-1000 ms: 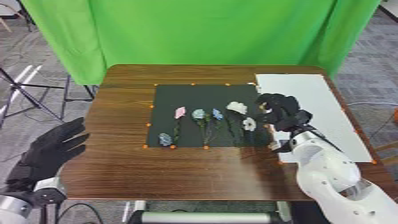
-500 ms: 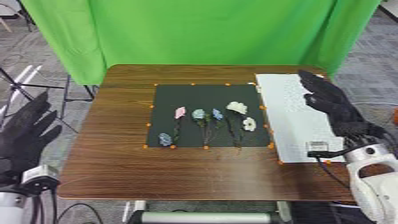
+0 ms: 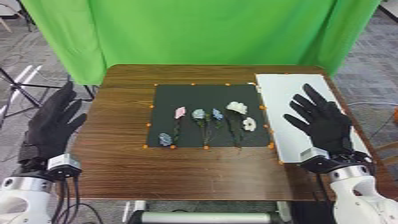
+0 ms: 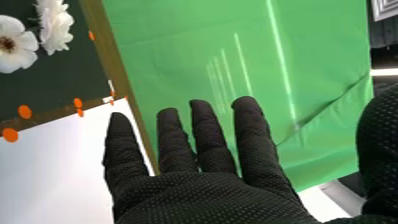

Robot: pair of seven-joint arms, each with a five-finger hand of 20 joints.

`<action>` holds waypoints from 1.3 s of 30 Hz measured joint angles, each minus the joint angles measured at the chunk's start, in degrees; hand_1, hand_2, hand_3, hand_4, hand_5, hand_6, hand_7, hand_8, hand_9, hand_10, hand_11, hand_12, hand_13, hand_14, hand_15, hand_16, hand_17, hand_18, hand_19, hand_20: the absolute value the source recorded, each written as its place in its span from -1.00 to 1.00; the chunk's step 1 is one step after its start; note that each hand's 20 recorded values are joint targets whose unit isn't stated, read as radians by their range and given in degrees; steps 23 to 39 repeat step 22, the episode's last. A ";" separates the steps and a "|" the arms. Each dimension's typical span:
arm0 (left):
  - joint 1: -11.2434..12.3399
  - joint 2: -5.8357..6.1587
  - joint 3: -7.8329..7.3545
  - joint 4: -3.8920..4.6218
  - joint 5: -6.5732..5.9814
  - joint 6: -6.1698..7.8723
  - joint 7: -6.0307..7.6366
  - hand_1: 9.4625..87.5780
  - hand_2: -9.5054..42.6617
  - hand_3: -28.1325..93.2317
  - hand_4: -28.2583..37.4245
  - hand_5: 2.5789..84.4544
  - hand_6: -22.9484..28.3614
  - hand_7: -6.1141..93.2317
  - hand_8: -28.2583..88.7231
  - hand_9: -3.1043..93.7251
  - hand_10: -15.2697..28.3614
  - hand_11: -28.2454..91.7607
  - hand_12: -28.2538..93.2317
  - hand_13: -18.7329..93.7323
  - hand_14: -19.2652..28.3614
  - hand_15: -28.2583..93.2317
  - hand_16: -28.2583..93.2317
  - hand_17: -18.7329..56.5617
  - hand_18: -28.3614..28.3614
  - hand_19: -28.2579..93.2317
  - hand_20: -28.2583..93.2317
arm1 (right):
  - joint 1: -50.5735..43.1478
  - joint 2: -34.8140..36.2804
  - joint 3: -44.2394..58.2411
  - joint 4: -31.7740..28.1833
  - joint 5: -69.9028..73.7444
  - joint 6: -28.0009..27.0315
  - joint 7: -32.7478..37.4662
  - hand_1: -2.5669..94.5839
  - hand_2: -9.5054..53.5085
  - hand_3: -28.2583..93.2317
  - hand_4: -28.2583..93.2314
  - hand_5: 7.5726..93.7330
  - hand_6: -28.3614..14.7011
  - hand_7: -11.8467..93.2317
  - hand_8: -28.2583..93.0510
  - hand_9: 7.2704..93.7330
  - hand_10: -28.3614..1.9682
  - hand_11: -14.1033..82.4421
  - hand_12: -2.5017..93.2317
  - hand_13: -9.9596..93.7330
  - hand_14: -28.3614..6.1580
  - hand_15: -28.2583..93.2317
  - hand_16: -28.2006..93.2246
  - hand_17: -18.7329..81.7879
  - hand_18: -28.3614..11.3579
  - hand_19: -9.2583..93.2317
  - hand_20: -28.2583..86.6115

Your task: Arrange flowers

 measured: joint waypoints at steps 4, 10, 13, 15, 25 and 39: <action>-0.14 -0.56 0.08 0.01 0.12 -0.62 -0.59 -0.70 -0.81 0.57 -1.00 -0.57 -0.09 -0.54 -0.67 -0.63 0.05 -0.45 -0.17 -0.50 0.29 -0.43 -0.37 -0.89 0.67 -0.01 -0.42 | 0.32 -0.22 -0.47 0.08 -6.24 -0.21 0.70 -0.74 -0.75 0.76 -0.94 -0.56 0.18 -0.63 -0.64 -0.56 0.04 -0.72 -0.45 -0.49 -0.02 -0.64 0.09 -0.73 -0.56 -0.31 -0.24; 0.68 -2.17 -1.14 -0.20 0.21 -1.55 -2.89 -0.69 -0.80 0.56 -1.00 -0.58 -0.09 -0.55 -0.67 -0.64 0.05 -0.46 -0.17 -0.50 0.28 -0.44 -0.37 -0.90 0.68 -0.01 -0.42 | 0.93 -1.43 -0.85 0.23 -8.36 -1.33 1.99 -0.74 -0.74 0.75 -0.94 -0.58 0.18 -0.64 -0.63 -0.58 0.05 -0.72 -0.46 -0.49 -0.06 -0.65 0.08 -0.74 -0.56 -0.31 -0.26; 0.85 -2.27 -1.42 -0.19 0.24 -1.83 -3.58 -0.69 -0.80 0.56 -1.00 -0.58 -0.09 -0.55 -0.66 -0.64 0.05 -0.46 -0.16 -0.50 0.28 -0.44 -0.37 -0.89 0.66 -0.01 -0.42 | 0.73 -1.86 -0.71 0.17 -7.43 -1.63 2.05 -0.74 -0.74 0.76 -0.94 -0.57 0.18 -0.63 -0.63 -0.57 0.04 -0.72 -0.46 -0.48 -0.05 -0.65 0.08 -0.74 -0.56 -0.30 -0.25; 0.81 -2.27 -1.37 -0.17 0.24 -1.83 -3.55 -0.69 -0.81 0.56 -1.00 -0.58 -0.08 -0.55 -0.66 -0.64 0.05 -0.46 -0.16 -0.50 0.27 -0.44 -0.37 -0.89 0.64 -0.02 -0.42 | 0.45 -2.24 -0.30 0.13 -6.97 -2.05 2.05 -0.74 -0.73 0.76 -0.94 -0.56 0.17 -0.63 -0.63 -0.57 0.04 -0.72 -0.46 -0.48 -0.04 -0.65 0.09 -0.73 -0.54 -0.30 -0.26; 0.55 -2.72 -0.86 -0.08 0.30 -1.77 -3.65 -0.69 -0.80 0.56 -1.00 -0.57 -0.08 -0.55 -0.66 -0.64 0.05 -0.46 -0.16 -0.51 0.27 -0.45 -0.37 -0.89 0.63 -0.03 -0.41 | -0.39 -2.90 0.15 0.09 -7.24 -2.79 1.79 -0.73 -0.75 0.77 -0.94 -0.55 0.17 -0.62 -0.64 -0.56 0.05 -0.71 -0.46 -0.48 -0.01 -0.65 0.09 -0.73 -0.49 -0.33 -0.26; 0.55 -2.72 -0.86 -0.08 0.30 -1.77 -3.65 -0.69 -0.80 0.56 -1.00 -0.57 -0.08 -0.55 -0.66 -0.64 0.05 -0.46 -0.16 -0.51 0.27 -0.45 -0.37 -0.89 0.63 -0.03 -0.41 | -0.39 -2.90 0.15 0.09 -7.24 -2.79 1.79 -0.73 -0.75 0.77 -0.94 -0.55 0.17 -0.62 -0.64 -0.56 0.05 -0.71 -0.46 -0.48 -0.01 -0.65 0.09 -0.73 -0.49 -0.33 -0.26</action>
